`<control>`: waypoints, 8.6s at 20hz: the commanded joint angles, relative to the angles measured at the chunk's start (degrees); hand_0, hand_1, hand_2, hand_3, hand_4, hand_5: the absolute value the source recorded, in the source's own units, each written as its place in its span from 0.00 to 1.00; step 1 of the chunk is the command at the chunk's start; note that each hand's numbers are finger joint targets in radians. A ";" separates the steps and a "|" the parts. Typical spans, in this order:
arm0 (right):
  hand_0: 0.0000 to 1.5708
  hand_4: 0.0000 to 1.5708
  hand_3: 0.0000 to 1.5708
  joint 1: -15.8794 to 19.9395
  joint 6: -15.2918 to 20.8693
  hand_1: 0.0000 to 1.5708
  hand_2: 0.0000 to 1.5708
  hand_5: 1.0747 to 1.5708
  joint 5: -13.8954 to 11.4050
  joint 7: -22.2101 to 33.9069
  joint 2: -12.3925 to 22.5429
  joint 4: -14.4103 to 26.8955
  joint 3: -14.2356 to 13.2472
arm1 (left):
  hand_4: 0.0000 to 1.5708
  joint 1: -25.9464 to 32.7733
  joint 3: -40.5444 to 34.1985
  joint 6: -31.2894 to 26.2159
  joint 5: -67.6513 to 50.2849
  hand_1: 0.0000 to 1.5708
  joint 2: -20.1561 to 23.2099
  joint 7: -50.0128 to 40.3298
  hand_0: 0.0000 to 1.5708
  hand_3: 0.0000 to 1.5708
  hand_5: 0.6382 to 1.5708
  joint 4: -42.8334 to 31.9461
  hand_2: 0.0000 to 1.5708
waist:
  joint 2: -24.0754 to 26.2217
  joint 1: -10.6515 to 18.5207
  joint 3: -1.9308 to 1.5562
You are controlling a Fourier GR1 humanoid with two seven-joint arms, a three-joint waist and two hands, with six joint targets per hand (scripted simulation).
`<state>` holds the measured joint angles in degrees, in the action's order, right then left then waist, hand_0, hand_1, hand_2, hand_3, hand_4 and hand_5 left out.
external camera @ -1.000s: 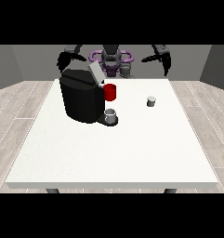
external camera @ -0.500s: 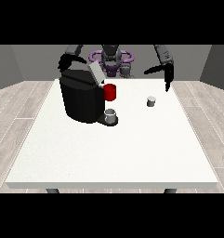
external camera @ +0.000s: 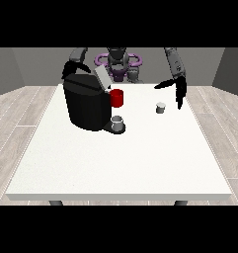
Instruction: Insert the coffee pod into the coffee machine and close the lid
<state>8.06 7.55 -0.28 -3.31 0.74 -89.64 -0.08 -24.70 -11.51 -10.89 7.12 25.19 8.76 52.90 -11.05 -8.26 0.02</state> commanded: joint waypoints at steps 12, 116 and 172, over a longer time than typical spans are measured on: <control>0.00 0.23 0.00 2.20 5.33 0.00 0.00 1.00 -2.73 1.29 -0.68 5.00 2.95 | 0.00 -5.72 4.10 5.03 10.83 0.51 0.15 2.72 0.51 0.32 1.00 -12.80 0.54 | -1.17 0.37 0.00; 0.00 0.28 0.00 9.33 1.87 0.00 0.00 1.00 2.48 -0.12 0.41 9.78 -1.55 | 0.31 -41.45 5.78 4.33 30.83 0.78 -1.48 -1.82 0.78 0.76 1.00 -18.70 0.81 | -3.76 -8.74 -0.02; 0.00 0.24 0.00 -0.75 1.77 0.00 0.00 1.00 5.01 -2.44 2.66 15.38 -7.02 | 0.05 -29.60 -2.21 -0.95 22.04 0.00 -12.00 0.98 0.00 0.00 1.00 -15.67 0.00 | 14.61 2.30 0.03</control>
<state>10.01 9.40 4.07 -6.14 2.93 -75.18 -5.98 -58.05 -9.45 -12.42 35.17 18.64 9.62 36.65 -2.00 -9.01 0.02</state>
